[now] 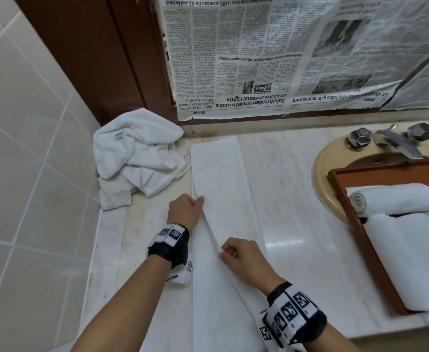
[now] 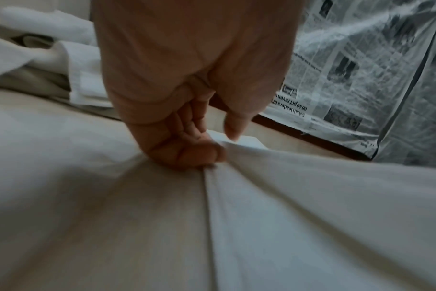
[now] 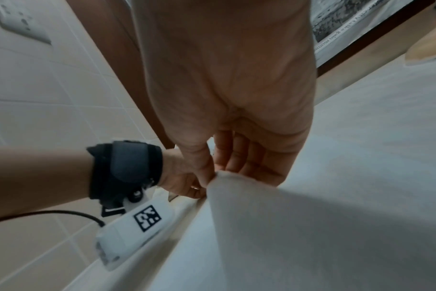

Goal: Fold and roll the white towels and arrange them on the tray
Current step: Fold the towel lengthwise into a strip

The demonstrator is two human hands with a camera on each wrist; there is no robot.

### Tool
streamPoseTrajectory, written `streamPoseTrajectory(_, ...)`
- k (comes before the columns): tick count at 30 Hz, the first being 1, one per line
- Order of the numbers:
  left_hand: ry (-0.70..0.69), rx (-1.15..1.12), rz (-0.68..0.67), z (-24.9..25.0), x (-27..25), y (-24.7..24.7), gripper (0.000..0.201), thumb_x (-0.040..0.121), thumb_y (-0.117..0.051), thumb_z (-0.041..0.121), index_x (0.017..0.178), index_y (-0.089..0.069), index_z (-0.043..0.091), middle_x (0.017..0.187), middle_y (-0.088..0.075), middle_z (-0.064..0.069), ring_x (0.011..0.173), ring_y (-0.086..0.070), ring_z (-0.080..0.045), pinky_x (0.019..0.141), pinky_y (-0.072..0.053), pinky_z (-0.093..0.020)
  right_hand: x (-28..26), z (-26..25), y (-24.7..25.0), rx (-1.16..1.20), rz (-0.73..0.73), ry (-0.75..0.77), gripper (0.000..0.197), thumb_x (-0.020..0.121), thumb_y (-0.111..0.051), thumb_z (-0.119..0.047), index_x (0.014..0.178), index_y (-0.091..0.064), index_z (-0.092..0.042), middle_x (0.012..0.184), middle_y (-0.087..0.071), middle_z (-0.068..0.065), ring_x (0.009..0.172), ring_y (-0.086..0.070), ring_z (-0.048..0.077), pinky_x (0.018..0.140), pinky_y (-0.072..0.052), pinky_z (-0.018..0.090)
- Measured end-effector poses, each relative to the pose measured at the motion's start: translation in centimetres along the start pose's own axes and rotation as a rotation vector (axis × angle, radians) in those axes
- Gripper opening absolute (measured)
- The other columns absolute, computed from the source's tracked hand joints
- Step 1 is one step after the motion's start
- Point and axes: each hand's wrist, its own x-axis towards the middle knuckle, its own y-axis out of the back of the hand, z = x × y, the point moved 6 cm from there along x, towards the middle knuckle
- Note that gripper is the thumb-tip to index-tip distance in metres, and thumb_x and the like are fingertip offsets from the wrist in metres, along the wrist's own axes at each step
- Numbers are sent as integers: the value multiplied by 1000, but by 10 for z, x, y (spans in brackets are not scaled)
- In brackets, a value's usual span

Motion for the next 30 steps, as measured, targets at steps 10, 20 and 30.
streamPoseTrajectory(10, 6, -27, -49, -24, -57, -19, 20, 90, -58, 32, 78, -67, 19, 83, -70, 3, 84, -63, -19, 79, -51, -30, -22, 17, -3, 11, -53, -20, 24, 93, -63, -32, 101, -67, -10, 90, -68, 7, 78, -59, 16, 78, -49, 29)
streamPoseTrajectory(20, 3, -15, 3, -16, -72, -5, 25, 99, -50, 25, 91, -64, 6, 86, -62, -2, 84, -54, -22, 72, -35, -27, -78, 5, 22, -42, -44, 19, 18, 94, -60, -32, 88, -68, -16, 79, -67, -4, 69, -61, 9, 62, -46, 16)
streamPoseTrajectory(30, -42, 21, -16, -35, -78, 10, 32, 101, -47, 27, 86, -63, 3, 86, -69, -8, 85, -61, -28, 76, -44, -32, -104, -65, -15, -258, -19, 116, 25, 100, -48, -26, 99, -66, -9, 92, -68, 6, 83, -63, 21, 76, -53, 33)
